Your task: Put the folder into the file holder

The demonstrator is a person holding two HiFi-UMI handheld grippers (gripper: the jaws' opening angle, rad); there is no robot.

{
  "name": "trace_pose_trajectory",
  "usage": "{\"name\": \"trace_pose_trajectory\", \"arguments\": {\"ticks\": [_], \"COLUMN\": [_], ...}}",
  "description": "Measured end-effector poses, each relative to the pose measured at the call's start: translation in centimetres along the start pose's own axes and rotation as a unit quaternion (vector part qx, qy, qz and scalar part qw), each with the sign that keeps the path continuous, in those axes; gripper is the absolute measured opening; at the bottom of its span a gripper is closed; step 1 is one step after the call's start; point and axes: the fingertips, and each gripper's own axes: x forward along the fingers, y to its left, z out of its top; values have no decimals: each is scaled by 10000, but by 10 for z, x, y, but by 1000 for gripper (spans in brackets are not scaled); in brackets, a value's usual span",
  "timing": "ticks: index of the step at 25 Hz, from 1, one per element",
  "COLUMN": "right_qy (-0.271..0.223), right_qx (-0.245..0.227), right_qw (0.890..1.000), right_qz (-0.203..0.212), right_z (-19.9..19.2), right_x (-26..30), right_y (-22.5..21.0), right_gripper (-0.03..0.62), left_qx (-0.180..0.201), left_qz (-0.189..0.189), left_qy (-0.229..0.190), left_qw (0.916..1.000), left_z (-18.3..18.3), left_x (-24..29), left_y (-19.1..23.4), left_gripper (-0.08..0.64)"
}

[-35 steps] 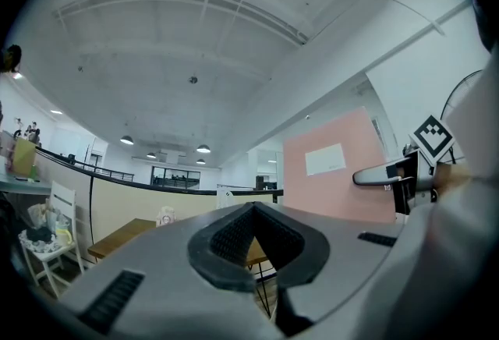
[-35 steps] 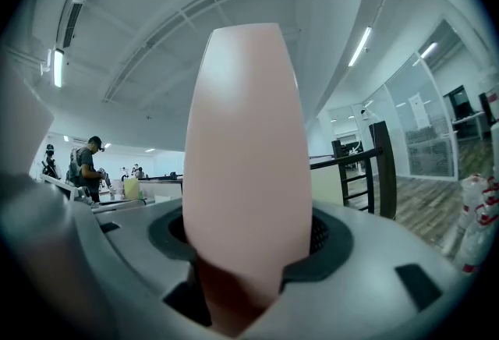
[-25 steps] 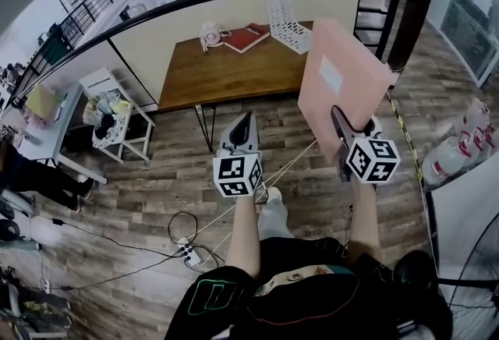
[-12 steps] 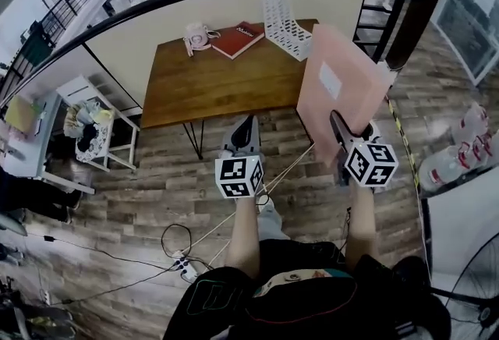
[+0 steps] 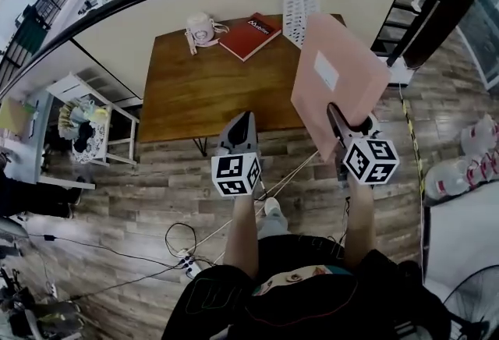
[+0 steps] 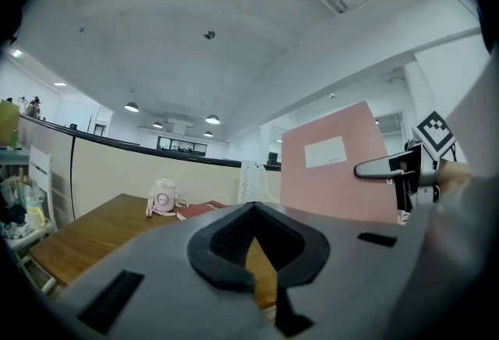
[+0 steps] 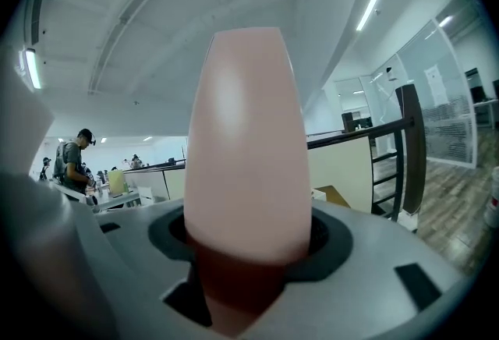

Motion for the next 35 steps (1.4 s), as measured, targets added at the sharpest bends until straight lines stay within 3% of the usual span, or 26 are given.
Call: {"name": "trace_pose_trajectory", "arguments": {"ticks": [13,23,35], "right_qy": [-206,-671,-963], "right_qx": [-85,-195,-578], "right_qw": [9997,9961,9898], "right_qz": [141,547,872], "right_z": [45,118,177], "right_x": [79,110,148], "right_y": [-47,-104,-157], "right_gripper": [275,275,275], "left_qx": [-29,26,-93], "left_qz": [15,-58,277], "left_qy": [-147,-331,-625], "left_qw": [9999,9994,9976], "left_z": [26,49,68], "left_x": [98,181,243], "left_y": [15,-24,-36], "left_gripper": [-3,-3,-3]}}
